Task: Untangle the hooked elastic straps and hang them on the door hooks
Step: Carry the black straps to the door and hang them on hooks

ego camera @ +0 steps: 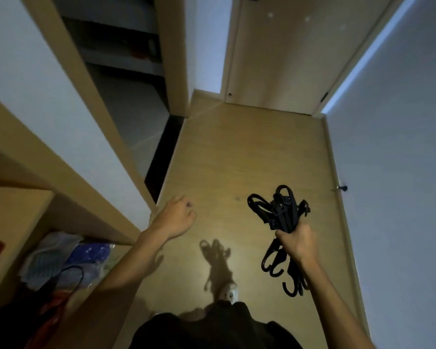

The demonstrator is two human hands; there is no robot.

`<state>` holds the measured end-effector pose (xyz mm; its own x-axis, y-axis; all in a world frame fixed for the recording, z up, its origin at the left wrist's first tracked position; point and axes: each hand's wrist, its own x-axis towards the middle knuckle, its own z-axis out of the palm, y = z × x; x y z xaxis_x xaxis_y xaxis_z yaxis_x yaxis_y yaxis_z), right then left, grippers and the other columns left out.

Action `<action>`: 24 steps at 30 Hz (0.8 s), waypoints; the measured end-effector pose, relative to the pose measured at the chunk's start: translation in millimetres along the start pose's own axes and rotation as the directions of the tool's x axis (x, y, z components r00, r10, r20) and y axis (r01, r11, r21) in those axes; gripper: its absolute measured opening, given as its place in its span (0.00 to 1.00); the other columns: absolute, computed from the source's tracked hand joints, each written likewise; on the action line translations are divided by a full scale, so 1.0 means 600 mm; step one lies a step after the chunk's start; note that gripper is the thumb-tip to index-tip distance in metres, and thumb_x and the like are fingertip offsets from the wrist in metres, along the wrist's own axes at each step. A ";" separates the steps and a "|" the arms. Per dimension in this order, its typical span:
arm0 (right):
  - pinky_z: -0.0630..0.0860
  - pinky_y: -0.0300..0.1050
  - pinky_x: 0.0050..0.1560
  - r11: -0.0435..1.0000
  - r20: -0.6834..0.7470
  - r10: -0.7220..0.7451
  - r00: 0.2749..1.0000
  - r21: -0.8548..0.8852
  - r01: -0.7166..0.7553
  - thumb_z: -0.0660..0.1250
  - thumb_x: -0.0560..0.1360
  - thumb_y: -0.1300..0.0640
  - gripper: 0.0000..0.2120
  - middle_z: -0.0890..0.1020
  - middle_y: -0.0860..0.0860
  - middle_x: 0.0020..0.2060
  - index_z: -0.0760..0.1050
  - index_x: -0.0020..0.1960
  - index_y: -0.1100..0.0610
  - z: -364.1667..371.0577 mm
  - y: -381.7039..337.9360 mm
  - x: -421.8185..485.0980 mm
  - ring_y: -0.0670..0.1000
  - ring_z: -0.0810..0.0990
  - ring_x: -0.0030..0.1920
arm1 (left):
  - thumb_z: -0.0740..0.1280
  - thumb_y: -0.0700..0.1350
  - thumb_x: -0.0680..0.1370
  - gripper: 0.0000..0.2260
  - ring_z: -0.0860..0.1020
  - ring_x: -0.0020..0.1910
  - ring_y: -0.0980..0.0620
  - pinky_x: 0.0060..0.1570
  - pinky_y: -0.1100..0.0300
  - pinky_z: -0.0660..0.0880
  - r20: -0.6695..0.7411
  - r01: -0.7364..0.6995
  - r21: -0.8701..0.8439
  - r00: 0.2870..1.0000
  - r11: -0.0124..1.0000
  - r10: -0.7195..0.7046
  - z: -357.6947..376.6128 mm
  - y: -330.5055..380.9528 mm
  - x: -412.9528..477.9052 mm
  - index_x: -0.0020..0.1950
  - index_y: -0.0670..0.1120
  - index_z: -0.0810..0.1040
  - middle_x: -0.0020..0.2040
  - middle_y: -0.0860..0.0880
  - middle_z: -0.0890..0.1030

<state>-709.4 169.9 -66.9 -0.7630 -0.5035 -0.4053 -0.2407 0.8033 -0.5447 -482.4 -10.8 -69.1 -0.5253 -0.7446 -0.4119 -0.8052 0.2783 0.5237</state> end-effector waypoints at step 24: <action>0.77 0.49 0.39 0.998 0.031 0.010 0.999 0.057 -0.012 0.70 0.69 0.60 0.18 0.81 0.54 0.42 0.72 0.58 0.59 -0.074 -0.120 0.458 0.56 0.80 0.39 | 0.59 0.46 0.79 0.19 0.70 0.65 0.43 0.64 0.50 0.70 0.175 0.183 0.008 0.968 0.983 -0.181 -0.005 0.084 0.396 0.69 0.42 0.68 0.68 0.41 0.69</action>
<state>-928.5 -12.3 -106.2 -0.7464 -0.5047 -0.4338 -0.1965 0.7899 -0.5809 -647.2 -175.6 -138.4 -0.4104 -0.6652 -0.6238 -0.8899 0.1427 0.4333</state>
